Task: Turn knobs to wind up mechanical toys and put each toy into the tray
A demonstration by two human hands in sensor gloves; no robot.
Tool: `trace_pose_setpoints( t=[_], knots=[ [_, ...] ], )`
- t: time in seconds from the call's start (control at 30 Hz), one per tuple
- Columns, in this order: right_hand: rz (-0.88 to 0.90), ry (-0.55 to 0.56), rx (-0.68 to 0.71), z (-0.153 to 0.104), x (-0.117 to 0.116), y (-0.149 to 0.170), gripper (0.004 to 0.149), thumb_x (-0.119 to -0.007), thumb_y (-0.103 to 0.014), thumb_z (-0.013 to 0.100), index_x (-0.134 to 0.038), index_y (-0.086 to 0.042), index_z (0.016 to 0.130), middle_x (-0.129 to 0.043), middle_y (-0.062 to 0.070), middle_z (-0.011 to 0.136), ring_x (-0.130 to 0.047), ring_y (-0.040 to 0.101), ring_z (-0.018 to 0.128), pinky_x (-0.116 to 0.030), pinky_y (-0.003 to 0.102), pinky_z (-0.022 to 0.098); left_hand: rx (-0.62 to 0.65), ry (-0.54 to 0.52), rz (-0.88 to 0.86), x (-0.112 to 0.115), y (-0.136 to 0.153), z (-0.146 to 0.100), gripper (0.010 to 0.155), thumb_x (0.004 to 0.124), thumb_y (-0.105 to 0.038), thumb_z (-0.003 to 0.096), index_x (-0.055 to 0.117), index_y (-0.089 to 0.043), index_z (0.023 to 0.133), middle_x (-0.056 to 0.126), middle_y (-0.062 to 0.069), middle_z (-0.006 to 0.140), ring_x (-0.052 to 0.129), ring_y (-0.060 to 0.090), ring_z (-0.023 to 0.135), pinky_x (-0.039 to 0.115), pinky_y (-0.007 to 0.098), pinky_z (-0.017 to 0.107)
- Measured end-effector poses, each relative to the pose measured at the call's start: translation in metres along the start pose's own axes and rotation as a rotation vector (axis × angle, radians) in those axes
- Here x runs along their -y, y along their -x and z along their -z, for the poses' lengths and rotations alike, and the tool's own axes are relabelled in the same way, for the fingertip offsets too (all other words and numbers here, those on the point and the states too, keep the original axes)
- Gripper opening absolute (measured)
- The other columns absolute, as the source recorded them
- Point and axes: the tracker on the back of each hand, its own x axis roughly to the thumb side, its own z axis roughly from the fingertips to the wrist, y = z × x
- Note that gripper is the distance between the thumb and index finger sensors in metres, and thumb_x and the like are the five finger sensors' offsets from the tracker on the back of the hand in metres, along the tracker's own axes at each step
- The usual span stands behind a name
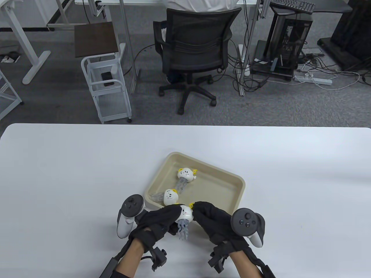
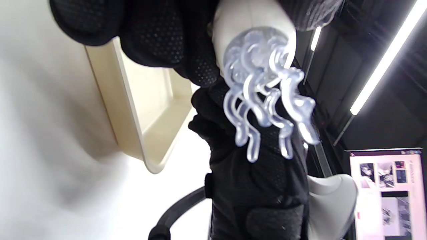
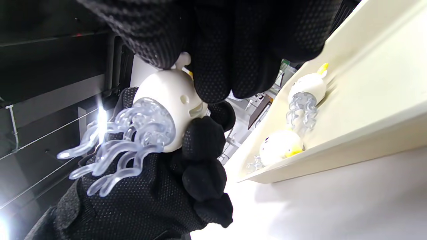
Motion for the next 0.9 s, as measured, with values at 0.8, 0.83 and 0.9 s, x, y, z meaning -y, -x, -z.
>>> trace_pose_setpoints(
  t=[0.8,0.83,0.9],
  knots=[
    [0.060,0.016,-0.084,-0.001,-0.001,0.006,0.046,-0.073,-0.041,0.069,-0.074,-0.004,0.096,-0.092,0.010,0.078,-0.095,0.033,0.065,-0.083,0.041,0.054,0.045,-0.079,0.141,0.000,-0.007,-0.003,0.078,0.067,-0.058,0.0566,0.067,0.003,0.105,0.095,0.011,0.084,0.093,0.033,0.065,0.080,0.053,0.053],
    [0.029,0.020,-0.055,-0.001,-0.001,0.003,0.047,-0.075,-0.041,0.068,-0.072,-0.005,0.098,-0.091,0.010,0.081,-0.094,0.033,0.068,-0.082,0.041,0.056,0.031,-0.068,0.089,-0.002,-0.005,-0.003,0.078,0.066,-0.058,0.0568,0.067,0.004,0.105,0.095,0.011,0.083,0.093,0.033,0.064,0.080,0.053,0.052],
    [-0.015,0.017,-0.009,-0.001,-0.001,-0.001,0.046,-0.074,-0.039,0.068,-0.070,-0.007,0.100,-0.089,0.009,0.084,-0.092,0.033,0.071,-0.081,0.041,0.059,0.025,-0.059,0.021,-0.003,-0.002,-0.003,0.078,0.066,-0.058,0.0569,0.068,0.005,0.104,0.096,0.011,0.081,0.094,0.033,0.062,0.081,0.053,0.051]
  ],
)
